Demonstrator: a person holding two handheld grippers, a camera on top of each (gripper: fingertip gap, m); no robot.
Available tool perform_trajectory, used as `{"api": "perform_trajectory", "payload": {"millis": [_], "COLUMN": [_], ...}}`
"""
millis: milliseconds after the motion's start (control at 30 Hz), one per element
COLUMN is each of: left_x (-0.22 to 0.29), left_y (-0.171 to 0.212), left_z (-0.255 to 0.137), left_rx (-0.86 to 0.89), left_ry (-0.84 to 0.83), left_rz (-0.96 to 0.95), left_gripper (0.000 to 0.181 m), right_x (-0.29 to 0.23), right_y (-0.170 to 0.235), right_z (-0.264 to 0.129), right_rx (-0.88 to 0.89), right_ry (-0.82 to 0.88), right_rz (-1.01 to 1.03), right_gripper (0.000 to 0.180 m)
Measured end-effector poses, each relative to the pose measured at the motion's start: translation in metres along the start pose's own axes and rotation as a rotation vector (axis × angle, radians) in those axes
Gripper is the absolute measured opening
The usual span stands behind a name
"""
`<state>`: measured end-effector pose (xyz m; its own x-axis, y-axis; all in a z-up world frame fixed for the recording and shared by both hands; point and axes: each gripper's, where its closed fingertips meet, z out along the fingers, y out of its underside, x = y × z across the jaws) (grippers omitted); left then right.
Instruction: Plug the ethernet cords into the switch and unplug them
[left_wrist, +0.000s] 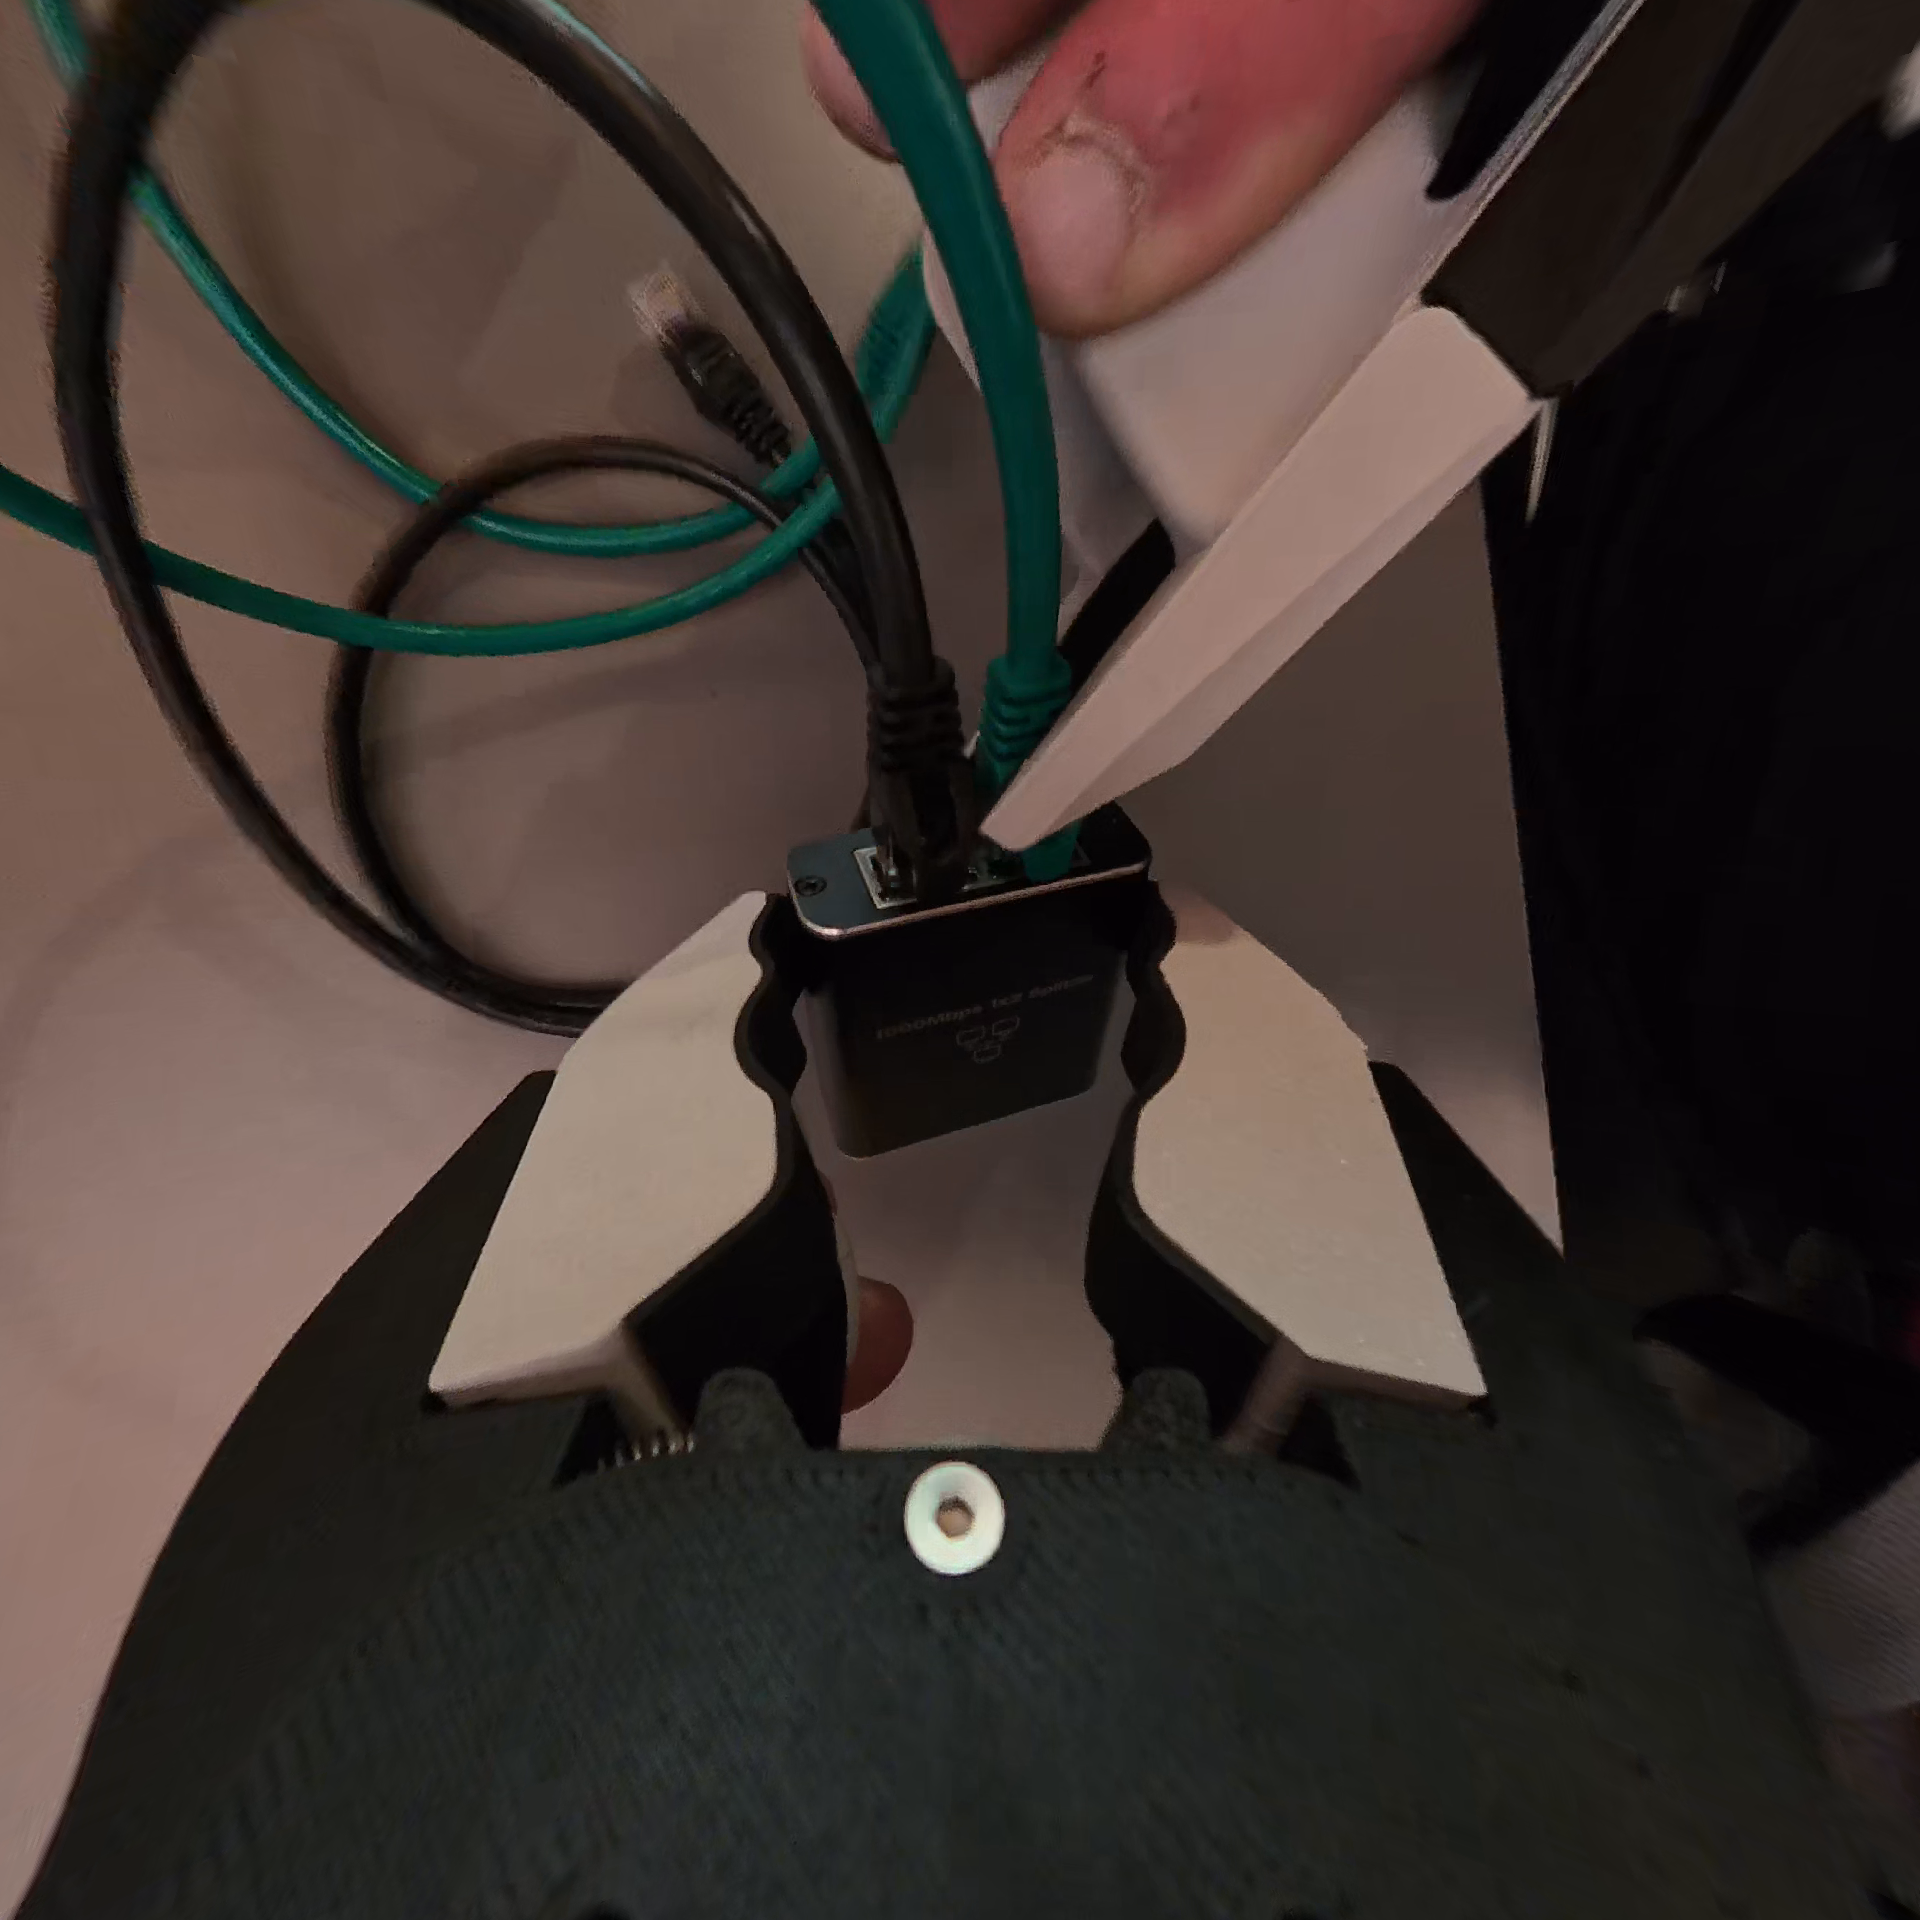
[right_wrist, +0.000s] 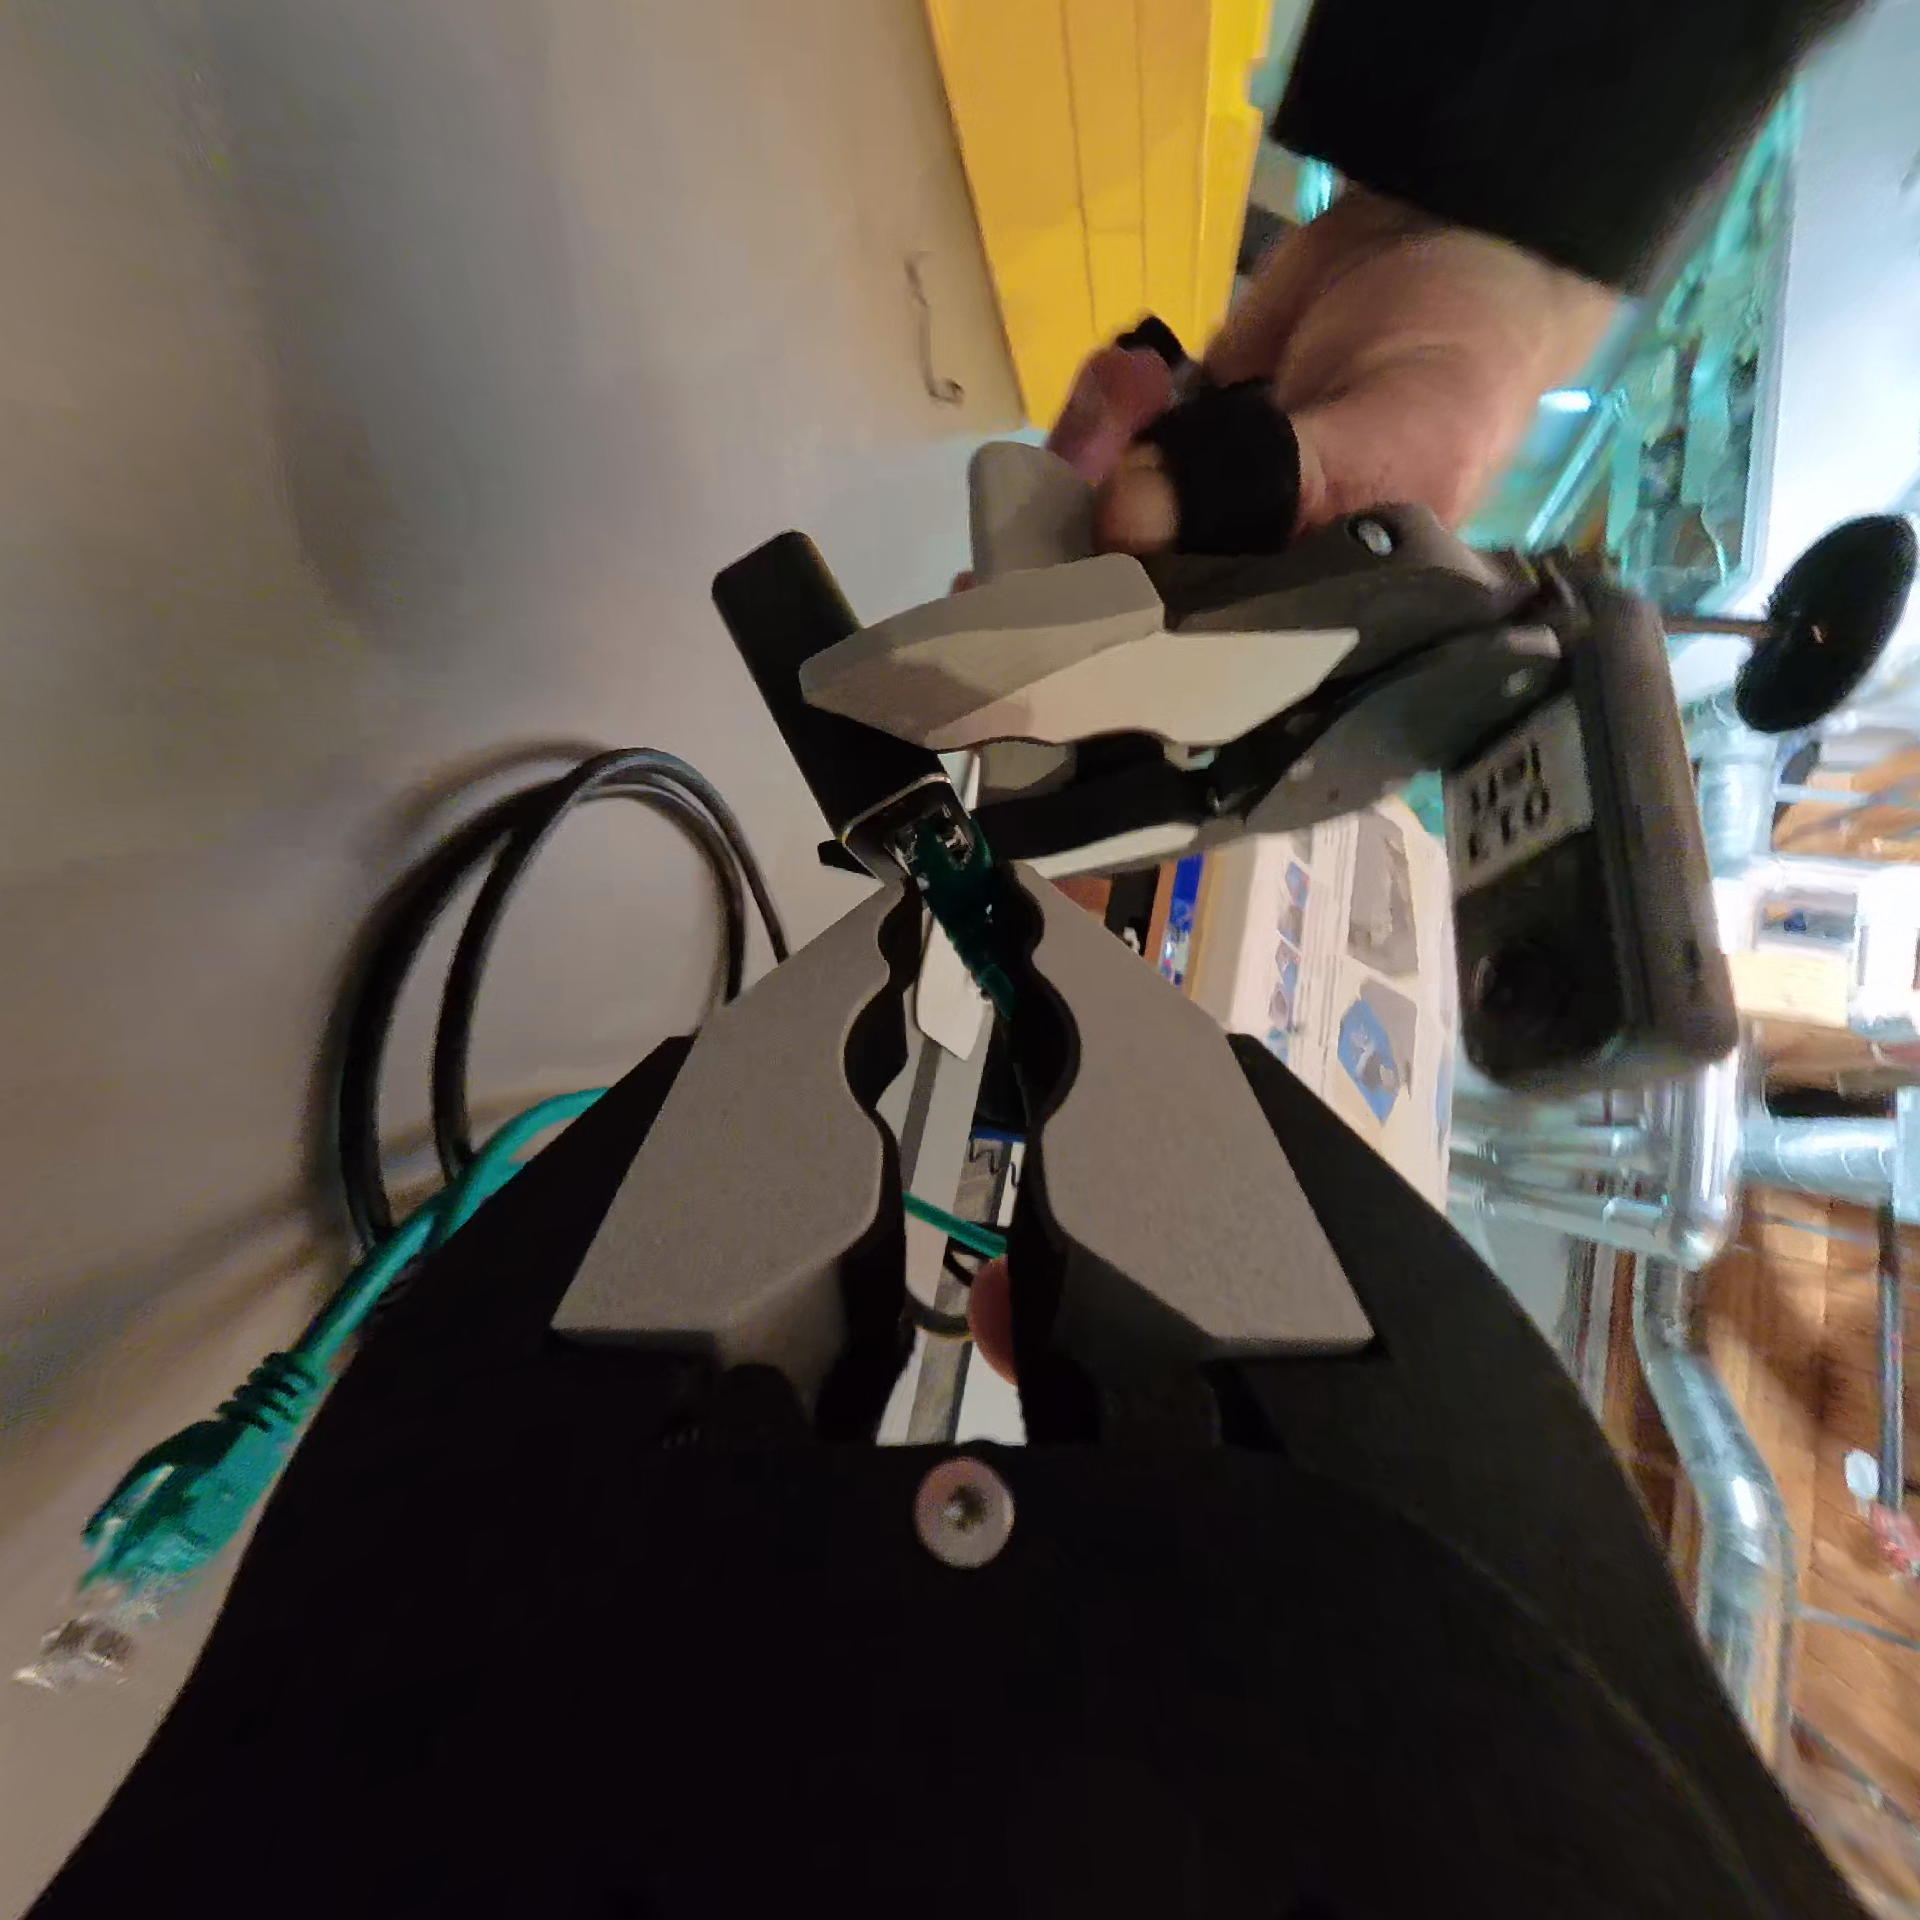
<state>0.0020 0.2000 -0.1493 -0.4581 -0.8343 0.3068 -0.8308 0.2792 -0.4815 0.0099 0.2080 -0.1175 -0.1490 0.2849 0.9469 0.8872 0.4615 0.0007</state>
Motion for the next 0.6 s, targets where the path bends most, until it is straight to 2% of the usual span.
{"api": "perform_trajectory", "payload": {"millis": [33,67,100,167,233,267,333,367,433,467,533,600], "left_x": [-0.002,-0.005,-0.011,-0.018,-0.022,-0.021,-0.021,-0.021,-0.024,-0.021,-0.019,-0.015], "left_y": [-0.008,-0.012,-0.011,-0.012,-0.018,-0.022,-0.03,-0.031,-0.03,-0.032,-0.039,-0.043], "left_z": [-0.008,-0.016,-0.024,-0.036,-0.045,-0.048,-0.056,-0.058,-0.059,-0.058,-0.055,-0.048], "left_rx": [0.056,0.088,0.098,0.177,0.286,0.339,0.447,0.479,0.482,0.493,0.533,0.535], "left_ry": [-0.023,-0.049,-0.107,-0.171,-0.242,-0.261,-0.333,-0.37,-0.492,-0.528,-0.618,-0.69], "left_rz": [-0.015,-0.019,-0.013,-0.053,-0.085,-0.092,-0.116,-0.117,-0.112,-0.109,-0.113,-0.103], "left_gripper": [0.06,0.061,0.061,0.061,0.06,0.06,0.06,0.06,0.06,0.06,0.06,0.06], "right_x": [0.008,0.017,0.023,0.033,0.046,0.046,0.039,0.036,0.028,0.028,0.037,0.043], "right_y": [0.005,0.011,0.02,0.025,0.025,0.024,0.018,0.017,0.015,0.012,0.008,0.008], "right_z": [-0.002,-0.005,-0.009,-0.022,-0.034,-0.037,-0.036,-0.033,-0.025,-0.022,-0.016,-0.011], "right_rx": [-0.012,-0.035,-0.073,-0.075,-0.054,-0.037,0.019,0.039,0.101,0.168,0.338,0.472], "right_ry": [0.028,0.064,0.083,0.097,0.13,0.103,0.007,-0.028,-0.107,-0.151,-0.196,-0.236], "right_rz": [0.027,0.044,0.056,0.113,0.268,0.4,0.713,0.855,1.169,1.345,1.679,1.889], "right_gripper": [0.013,0.029,0.029,0.015,0.009,0.0,0.004,0.014,0.048,0.052,0.051,0.049]}}
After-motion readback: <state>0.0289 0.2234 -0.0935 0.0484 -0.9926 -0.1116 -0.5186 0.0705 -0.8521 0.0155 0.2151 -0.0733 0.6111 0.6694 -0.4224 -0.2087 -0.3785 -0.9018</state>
